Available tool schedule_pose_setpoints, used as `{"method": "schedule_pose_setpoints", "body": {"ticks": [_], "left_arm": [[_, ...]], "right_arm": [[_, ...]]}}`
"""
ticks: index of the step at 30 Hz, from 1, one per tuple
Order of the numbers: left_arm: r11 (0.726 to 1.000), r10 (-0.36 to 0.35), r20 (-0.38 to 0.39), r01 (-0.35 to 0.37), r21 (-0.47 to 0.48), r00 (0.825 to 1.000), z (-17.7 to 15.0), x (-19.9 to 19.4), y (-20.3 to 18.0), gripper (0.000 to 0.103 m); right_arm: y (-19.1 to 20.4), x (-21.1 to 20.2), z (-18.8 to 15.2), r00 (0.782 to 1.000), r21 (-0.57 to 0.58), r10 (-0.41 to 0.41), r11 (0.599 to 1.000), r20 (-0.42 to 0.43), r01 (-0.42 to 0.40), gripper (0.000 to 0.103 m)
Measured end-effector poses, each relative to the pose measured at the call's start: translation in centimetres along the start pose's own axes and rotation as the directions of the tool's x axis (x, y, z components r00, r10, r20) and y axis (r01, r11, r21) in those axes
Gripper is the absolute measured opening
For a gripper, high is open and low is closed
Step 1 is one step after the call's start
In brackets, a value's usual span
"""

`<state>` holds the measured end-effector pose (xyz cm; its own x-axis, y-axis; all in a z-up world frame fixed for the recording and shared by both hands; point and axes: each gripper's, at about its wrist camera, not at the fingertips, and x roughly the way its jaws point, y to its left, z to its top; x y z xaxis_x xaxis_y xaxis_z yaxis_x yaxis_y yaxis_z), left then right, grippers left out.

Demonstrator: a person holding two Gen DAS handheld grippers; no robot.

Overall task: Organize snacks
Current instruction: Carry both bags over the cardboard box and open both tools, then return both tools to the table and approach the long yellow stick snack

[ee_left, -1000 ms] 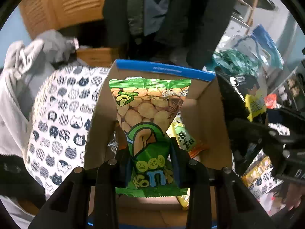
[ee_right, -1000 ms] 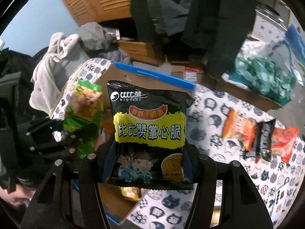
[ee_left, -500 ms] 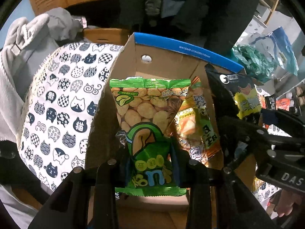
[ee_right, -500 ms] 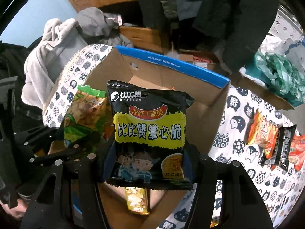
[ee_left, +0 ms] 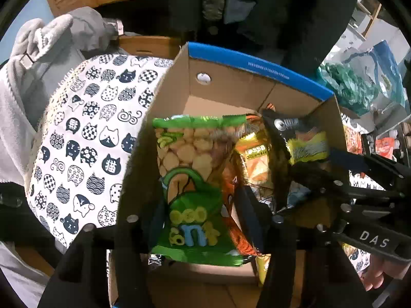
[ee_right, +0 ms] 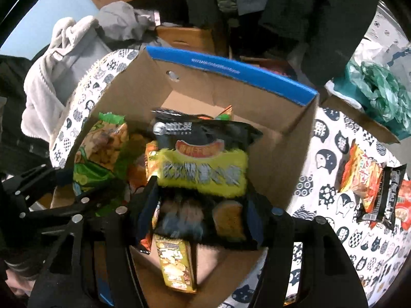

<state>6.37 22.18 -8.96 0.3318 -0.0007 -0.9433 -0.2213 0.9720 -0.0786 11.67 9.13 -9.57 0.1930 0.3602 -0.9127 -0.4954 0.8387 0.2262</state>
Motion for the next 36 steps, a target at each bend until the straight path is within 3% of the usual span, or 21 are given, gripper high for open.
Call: {"method": "schedule_pose_setpoints", "body": {"ticks": [3,7,16,31,36], "left_arm": [[1.0,-0.011,0.031,0.011,-0.006,0.999,0.0,-1.0,0.0,0.067],[1.0,-0.03,0.065,0.029,0.008,0.997,-0.3,-2.2,-0.8,0.07],[0.983,-0.112,0.16,0.086,0.161,0.981,-1.4,-5.2,-5.7,0.074],[0.918,-0.234,0.106,0.183,0.351,0.966,-3.8,-6.0,-15.0,0.074],[0.883,-0.226,0.07,0.174,0.436,0.972,-5.5,-5.3,-19.3,0.074]], "right_arm": [[-0.4,-0.9,0.1,1.0,0.001,-0.004,1.0,0.021,0.004,0.074],[-1.0,-2.6,-0.1,0.999,0.023,0.008,1.0,0.05,-0.009,0.074],[-3.4,-8.5,-3.0,0.993,0.075,0.011,0.997,0.118,-0.02,0.075],[-14.8,-14.7,-13.7,0.989,0.192,-0.134,0.974,0.056,0.121,0.075],[-17.7,-15.1,-17.2,0.988,0.237,-0.152,0.961,0.031,0.14,0.075]]}}
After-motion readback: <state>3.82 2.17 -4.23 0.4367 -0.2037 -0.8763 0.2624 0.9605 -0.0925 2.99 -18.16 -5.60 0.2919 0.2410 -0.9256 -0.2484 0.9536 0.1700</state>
